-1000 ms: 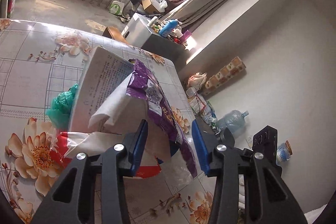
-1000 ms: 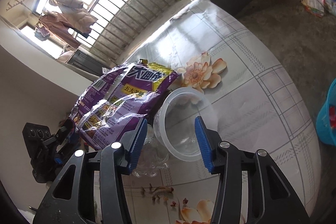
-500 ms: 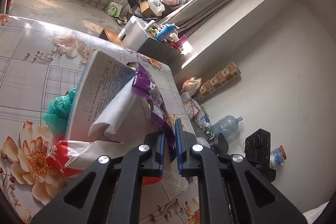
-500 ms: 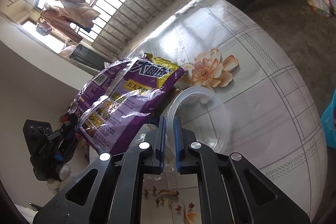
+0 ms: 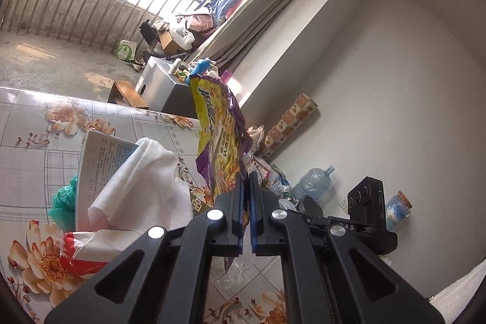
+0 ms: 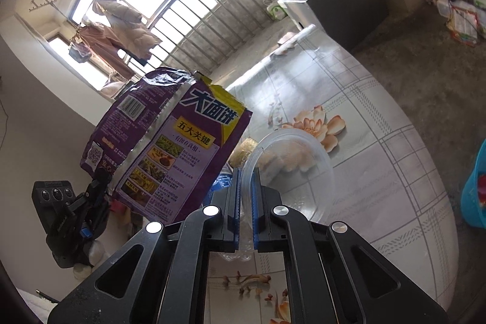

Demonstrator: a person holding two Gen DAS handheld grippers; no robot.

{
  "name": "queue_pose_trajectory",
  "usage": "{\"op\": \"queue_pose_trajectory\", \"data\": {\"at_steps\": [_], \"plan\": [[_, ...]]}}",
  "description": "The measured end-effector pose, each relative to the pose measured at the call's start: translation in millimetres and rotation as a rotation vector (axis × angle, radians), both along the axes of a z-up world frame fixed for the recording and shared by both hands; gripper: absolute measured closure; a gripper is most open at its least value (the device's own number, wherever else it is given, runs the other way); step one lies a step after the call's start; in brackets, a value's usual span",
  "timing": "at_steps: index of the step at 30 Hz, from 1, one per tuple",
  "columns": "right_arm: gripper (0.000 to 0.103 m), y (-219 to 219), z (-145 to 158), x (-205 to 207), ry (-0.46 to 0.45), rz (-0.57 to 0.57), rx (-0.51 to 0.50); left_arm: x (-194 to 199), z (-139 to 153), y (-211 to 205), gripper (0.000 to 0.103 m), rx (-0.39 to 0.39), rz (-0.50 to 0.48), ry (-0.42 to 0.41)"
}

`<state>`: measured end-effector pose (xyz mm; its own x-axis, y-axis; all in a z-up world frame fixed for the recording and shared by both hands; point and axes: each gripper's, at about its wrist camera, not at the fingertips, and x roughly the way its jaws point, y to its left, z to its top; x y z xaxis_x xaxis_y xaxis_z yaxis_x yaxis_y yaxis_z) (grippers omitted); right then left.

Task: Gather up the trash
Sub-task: 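Grasp the purple noodle bag with the left gripper while the right gripper grasps the clear cup, then carry the noodle bag and clear cup over the wastebasket and release them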

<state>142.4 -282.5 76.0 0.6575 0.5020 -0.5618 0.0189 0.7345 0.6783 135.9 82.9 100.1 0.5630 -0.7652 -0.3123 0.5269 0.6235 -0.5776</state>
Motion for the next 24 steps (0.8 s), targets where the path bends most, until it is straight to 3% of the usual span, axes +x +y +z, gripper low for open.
{"op": "queue_pose_trajectory", "data": {"at_steps": [7,14,19,24], "plan": [[0.098,-20.4,11.1,-20.7,-0.052,-0.058,0.003,-15.4,25.0,-26.0,0.100,0.039,-0.067,-0.082],[0.098,-63.1,17.1,-49.3,-0.100,-0.181,0.018,-16.9,42.1,-71.5,0.101,0.084,-0.175,-0.106],[0.098,-106.7,11.2,-79.9,-0.115,-0.326,-0.004,-16.7,51.7,-133.7,0.100,0.164,-0.295,-0.117],[0.098,-152.2,-10.4,-111.2,-0.061,-0.501,-0.025,-16.0,48.1,-221.7,0.100,0.273,-0.449,-0.088]]}}
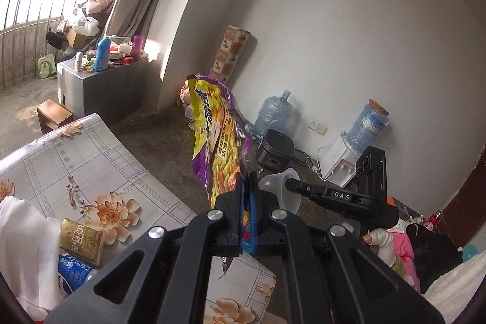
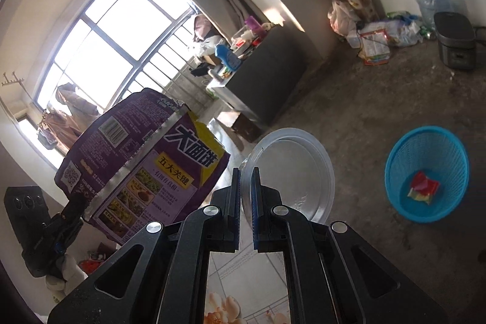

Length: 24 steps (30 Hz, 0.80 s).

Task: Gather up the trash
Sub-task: 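Carry the noodle bag and clear cup over the wastebasket and release them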

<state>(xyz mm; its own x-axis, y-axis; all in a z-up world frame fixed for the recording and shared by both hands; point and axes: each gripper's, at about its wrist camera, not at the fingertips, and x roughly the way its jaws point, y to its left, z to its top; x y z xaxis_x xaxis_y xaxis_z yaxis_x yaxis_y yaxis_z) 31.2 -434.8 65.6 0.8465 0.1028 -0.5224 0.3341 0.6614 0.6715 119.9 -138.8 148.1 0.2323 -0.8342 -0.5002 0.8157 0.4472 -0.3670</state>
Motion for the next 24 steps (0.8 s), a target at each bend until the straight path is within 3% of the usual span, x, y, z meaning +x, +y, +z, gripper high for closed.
{"op": "queue_pose_trajectory", "data": {"at_steps": [7,14,18,24], "plan": [[0.098,-54.6,-41.1,-31.6,0.121,-0.217,0.037,-0.7,-36.0,-135.1,0.100,0.152,-0.214,0.140],[0.098,-103.0,-94.8,-50.0,0.214,-0.347,0.152,2.5,-106.3,-258.2,0.100,0.346,-0.347,0.238],[0.098,-126.6,-124.9,-52.4,0.264,-0.386,0.221,9.9,-158.6,-312.9,0.100,0.451,-0.363,0.303],[0.093,-158.7,-176.6,-42.9,0.296,-0.397,0.285,7.5,-219.8,-380.8,0.096,0.573,-0.378,0.264]]}}
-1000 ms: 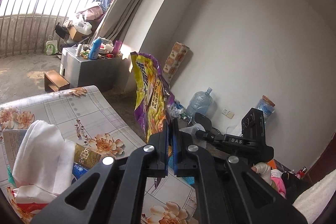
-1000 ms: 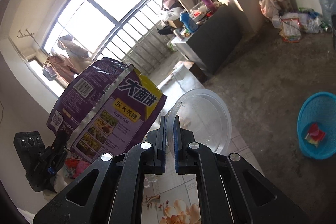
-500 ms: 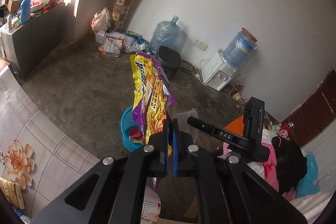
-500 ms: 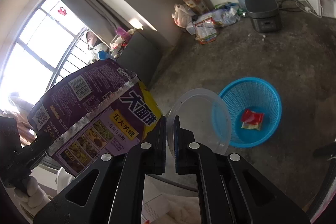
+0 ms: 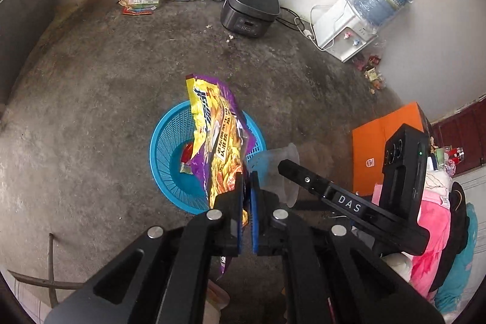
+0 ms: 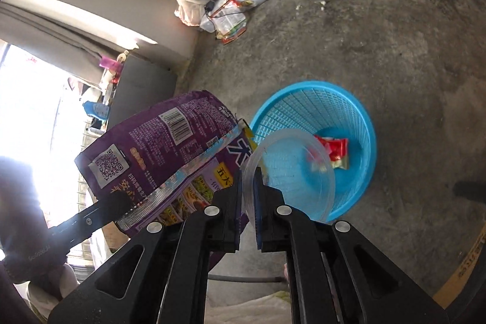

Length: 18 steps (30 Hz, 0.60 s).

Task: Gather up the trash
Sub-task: 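Carry the noodle bag and clear cup over the wastebasket and release them, then return both tools to the table toward the gold packet and tissues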

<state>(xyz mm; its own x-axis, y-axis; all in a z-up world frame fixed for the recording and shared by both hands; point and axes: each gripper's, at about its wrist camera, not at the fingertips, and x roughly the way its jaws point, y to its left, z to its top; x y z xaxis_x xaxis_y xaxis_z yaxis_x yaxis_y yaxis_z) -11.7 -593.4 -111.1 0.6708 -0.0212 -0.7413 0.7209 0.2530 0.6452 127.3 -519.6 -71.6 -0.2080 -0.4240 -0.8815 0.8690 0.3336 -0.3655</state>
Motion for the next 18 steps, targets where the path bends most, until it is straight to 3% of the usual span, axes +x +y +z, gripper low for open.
{"op": "queue_pose_trajectory", "data": {"at_steps": [1,2,4,8,13,18], "plan": [[0.081,-5.1,-12.9,1.5,-0.005,0.001,0.022,0.6,-8.5,-8.9,0.086,0.006,0.003,0.005],[0.061,-11.5,-26.6,4.2,0.020,-0.010,0.036,2.0,-15.3,-16.6,0.072,0.008,0.017,0.004],[0.051,-23.3,-52.6,6.1,0.055,-0.022,0.066,5.2,-22.8,-23.1,0.062,0.008,0.043,0.003],[0.051,-30.9,-78.9,-9.0,0.113,-0.068,0.135,15.1,-14.2,-13.5,0.060,-0.015,0.080,0.024],[0.051,-22.7,-59.8,-37.1,0.065,-0.126,0.108,34.2,24.9,14.7,0.058,-0.095,0.143,0.007],[0.051,-14.0,-28.3,-49.2,0.033,-0.129,0.025,42.7,84.3,59.8,0.053,-0.219,0.200,-0.032]]}}
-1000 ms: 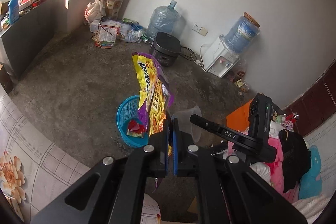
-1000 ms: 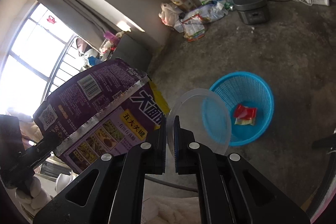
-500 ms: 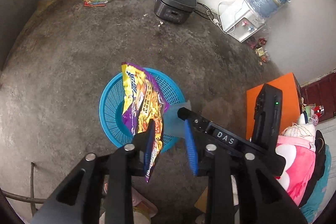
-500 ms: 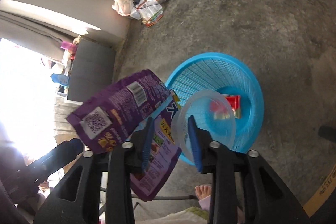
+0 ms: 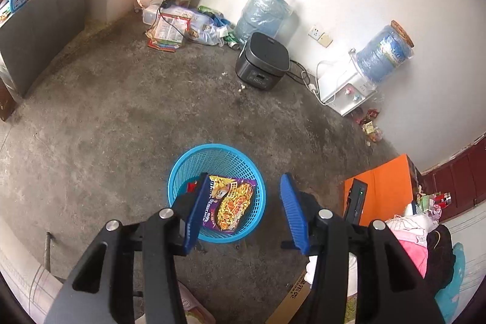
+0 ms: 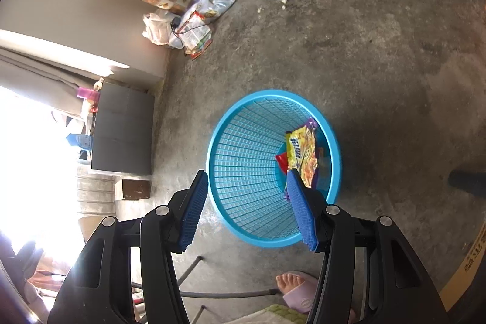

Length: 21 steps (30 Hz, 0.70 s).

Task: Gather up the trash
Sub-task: 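Return both tools to the table toward the gold packet and tissues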

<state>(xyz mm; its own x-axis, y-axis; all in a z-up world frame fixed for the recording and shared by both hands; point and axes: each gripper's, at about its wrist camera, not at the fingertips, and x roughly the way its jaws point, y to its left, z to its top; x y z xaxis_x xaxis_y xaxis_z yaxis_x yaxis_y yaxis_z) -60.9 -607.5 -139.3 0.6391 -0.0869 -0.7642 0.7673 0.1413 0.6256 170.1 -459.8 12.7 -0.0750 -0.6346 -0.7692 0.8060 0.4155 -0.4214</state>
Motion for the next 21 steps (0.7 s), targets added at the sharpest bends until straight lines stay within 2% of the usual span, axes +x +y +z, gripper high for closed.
{"op": "queue_pose_trajectory", "data": {"at_steps": [4,6,9,12,14,15,18,21], "plan": [[0.051,14.9,36.2,6.6,0.003,0.073,-0.105,-3.8,47.9,55.3,0.042,-0.112,0.077,-0.070],[0.051,27.2,59.9,12.0,0.003,0.123,-0.179,-7.5,67.5,86.7,0.028,-0.154,0.135,-0.122],[0.043,52.2,101.0,21.3,0.008,0.210,-0.331,-14.2,88.3,135.3,0.022,-0.186,0.217,-0.190],[0.028,84.3,141.1,31.3,0.014,0.299,-0.499,-21.6,101.2,186.8,0.017,-0.210,0.293,-0.241],[0.012,106.7,164.3,35.1,0.008,0.345,-0.615,-26.7,105.6,222.1,0.013,-0.224,0.355,-0.273],[0.008,117.1,173.8,36.2,0.000,0.360,-0.665,-29.4,107.6,239.7,0.011,-0.228,0.397,-0.295],[0.007,144.3,194.2,42.2,-0.003,0.410,-0.784,-38.5,111.9,296.5,0.008,-0.227,0.561,-0.380],[0.007,164.6,206.4,50.4,-0.021,0.462,-0.831,-45.6,113.5,353.6,0.008,-0.251,0.682,-0.419]]}}
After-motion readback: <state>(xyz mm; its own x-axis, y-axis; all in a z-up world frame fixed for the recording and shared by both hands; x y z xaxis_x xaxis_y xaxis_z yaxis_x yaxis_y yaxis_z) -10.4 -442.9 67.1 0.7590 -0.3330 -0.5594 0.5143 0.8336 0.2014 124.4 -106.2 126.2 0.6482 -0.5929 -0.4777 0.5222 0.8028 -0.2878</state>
